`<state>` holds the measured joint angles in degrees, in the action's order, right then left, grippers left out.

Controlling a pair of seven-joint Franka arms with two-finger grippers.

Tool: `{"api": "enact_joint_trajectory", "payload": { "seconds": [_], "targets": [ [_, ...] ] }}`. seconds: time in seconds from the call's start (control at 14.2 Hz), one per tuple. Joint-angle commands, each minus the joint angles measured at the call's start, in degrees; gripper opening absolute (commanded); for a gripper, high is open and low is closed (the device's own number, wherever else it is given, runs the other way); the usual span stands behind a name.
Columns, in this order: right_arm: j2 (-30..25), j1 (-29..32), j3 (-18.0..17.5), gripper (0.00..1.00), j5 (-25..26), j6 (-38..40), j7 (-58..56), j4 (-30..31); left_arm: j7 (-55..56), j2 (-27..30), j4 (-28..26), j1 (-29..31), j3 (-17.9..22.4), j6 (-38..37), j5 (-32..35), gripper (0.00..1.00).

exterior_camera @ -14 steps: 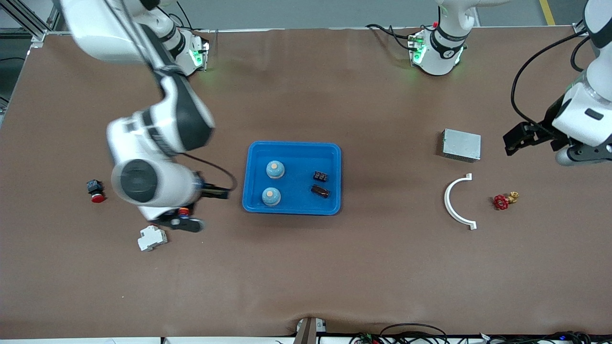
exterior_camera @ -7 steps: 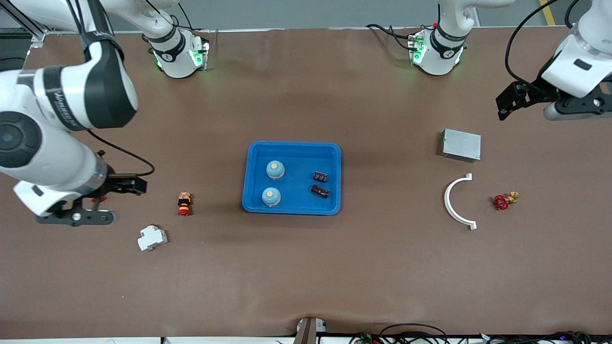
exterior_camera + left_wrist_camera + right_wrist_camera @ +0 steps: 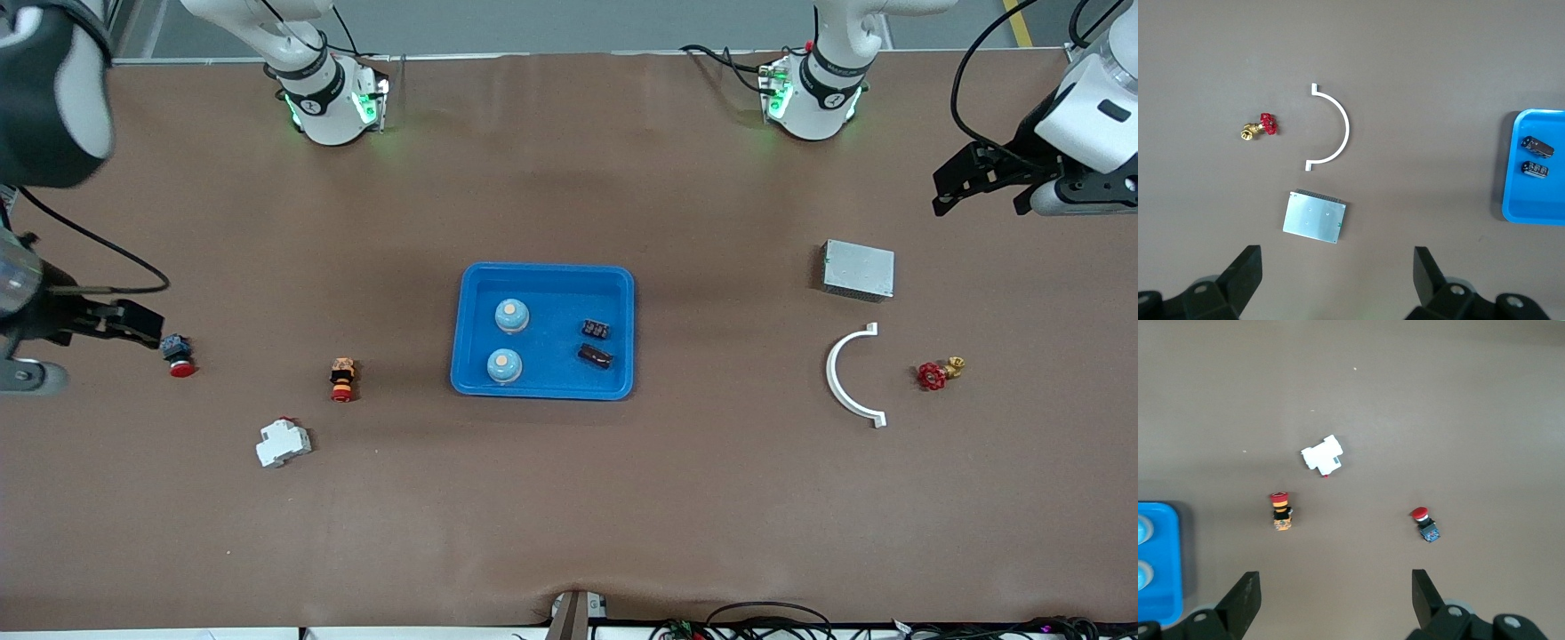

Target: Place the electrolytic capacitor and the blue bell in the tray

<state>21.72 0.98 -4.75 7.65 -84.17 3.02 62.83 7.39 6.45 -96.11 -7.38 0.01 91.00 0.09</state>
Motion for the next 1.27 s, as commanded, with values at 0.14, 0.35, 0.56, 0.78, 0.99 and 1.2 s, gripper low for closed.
{"api": "enact_joint_trajectory", "payload": {
  "seconds": [0.14,0.35,0.56,0.78,0.99,1.2],
  "targets": [
    [-5.44,6.23,-1.05,1.00,-3.96,-0.38,-3.29,5.44,-0.01,0.40,-0.04,-0.18,-0.28,-2.22,2.45,1.00],
    [-12.56,6.06,-0.96,1.00,-3.96,-3.97,-3.20,15.28,0.60,0.49,0.05,-0.09,-1.41,-2.58,2.54,1.00],
    [-17.84,4.83,-1.31,1.00,-4.05,-6.96,-2.32,22.32,1.22,1.10,0.22,0.17,-1.95,-3.63,2.54,1.00],
    [-19.00,4.30,-1.05,1.00,-7.54,-6.44,-1.35,23.92,1.31,1.11,0.23,0.00,-2.03,-3.63,2.45,1.00],
    [-19.70,5.35,-0.79,1.00,-9.94,-7.06,-1.53,25.33,1.22,1.46,0.22,0.08,-2.39,-4.24,2.54,1.00],
    [-20.23,5.53,-0.70,1.00,-9.85,-7.06,-1.53,25.33,1.31,1.46,0.40,0.08,-2.47,-4.69,2.45,1.00]
  ]
}}
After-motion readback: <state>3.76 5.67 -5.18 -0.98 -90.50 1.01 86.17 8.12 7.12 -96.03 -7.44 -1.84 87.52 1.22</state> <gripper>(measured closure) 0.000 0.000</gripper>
